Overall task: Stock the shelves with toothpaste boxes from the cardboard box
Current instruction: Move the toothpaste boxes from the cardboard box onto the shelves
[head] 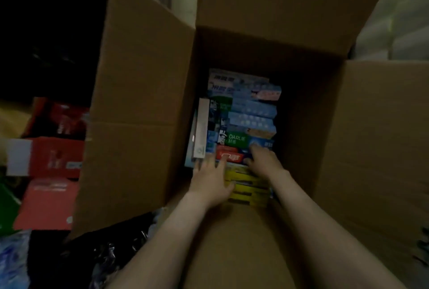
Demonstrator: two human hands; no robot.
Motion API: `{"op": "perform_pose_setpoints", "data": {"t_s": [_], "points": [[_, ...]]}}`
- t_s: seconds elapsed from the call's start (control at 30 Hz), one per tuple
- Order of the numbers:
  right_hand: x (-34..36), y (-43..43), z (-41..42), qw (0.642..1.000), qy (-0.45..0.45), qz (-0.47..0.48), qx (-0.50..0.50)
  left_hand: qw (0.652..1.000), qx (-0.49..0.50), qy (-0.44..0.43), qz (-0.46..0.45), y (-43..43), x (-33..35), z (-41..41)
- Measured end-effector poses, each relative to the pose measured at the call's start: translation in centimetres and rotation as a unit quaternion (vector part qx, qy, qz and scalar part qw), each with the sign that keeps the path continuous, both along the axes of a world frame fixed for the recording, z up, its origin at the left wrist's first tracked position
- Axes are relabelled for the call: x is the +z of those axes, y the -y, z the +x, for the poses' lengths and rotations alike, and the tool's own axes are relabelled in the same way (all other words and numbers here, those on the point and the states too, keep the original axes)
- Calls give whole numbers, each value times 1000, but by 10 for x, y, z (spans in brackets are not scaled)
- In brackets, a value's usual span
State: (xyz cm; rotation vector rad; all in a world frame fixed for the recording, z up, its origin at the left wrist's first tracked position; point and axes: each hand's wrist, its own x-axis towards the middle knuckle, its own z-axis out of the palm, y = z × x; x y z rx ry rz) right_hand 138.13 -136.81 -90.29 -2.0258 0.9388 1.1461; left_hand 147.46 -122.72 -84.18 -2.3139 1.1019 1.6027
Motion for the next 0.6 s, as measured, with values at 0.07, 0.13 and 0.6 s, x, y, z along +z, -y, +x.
{"op": "perform_pose_setpoints", "data": {"t_s": [0.07,0.13,0.6], "points": [[-23,-4,-1,999,-40,13,29,1000,-25,-1,6,-1,-19,-6],[-38,-5,-4,998,-49,12,34,998,-57,-9,25,-2,-32,-11],[99,4,21,997,47,32,42,989,-56,106,-86,6,68,8]]}}
